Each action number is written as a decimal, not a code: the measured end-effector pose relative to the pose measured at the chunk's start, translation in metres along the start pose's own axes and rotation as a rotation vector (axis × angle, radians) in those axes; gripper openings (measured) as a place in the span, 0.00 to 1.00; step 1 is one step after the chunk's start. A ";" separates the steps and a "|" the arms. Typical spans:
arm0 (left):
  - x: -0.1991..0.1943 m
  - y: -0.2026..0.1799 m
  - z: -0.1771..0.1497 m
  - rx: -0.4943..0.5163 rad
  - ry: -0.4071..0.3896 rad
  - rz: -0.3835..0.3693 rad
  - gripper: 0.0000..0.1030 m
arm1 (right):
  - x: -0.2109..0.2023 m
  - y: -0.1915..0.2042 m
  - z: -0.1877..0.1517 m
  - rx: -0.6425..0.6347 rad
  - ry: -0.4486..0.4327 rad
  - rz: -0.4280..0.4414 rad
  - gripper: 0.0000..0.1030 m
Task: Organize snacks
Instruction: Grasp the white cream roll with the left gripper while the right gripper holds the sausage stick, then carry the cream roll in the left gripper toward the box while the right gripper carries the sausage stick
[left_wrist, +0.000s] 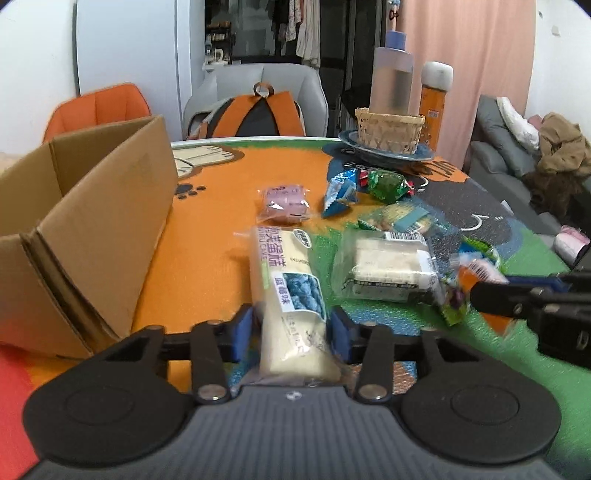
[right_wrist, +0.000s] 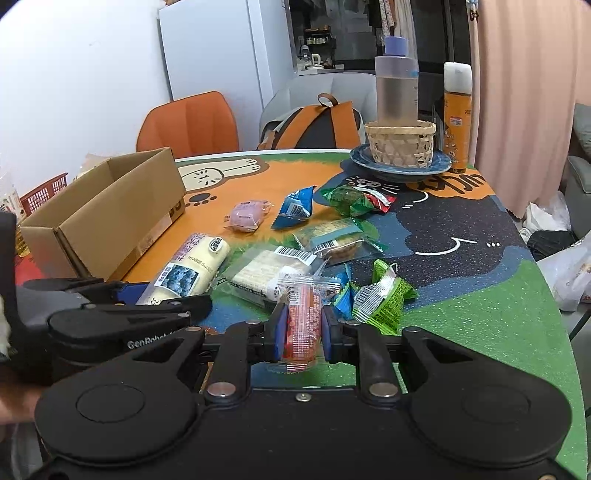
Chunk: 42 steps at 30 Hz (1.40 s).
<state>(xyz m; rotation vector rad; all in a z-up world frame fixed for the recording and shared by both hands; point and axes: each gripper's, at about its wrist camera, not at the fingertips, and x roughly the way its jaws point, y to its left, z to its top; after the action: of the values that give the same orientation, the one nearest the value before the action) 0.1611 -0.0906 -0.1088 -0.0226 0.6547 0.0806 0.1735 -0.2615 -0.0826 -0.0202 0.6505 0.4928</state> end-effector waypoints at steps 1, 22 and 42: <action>-0.001 0.001 0.000 0.001 -0.008 -0.002 0.31 | 0.000 0.000 0.000 0.001 -0.002 0.002 0.20; -0.063 0.027 0.025 -0.042 -0.184 -0.028 0.27 | -0.008 0.029 0.025 -0.032 -0.081 0.037 0.20; -0.110 0.086 0.047 -0.156 -0.299 0.033 0.27 | -0.005 0.079 0.060 -0.087 -0.157 0.111 0.20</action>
<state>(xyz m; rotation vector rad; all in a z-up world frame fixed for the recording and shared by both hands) 0.0964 -0.0103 -0.0040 -0.1472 0.3489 0.1635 0.1696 -0.1833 -0.0214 -0.0268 0.4774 0.6230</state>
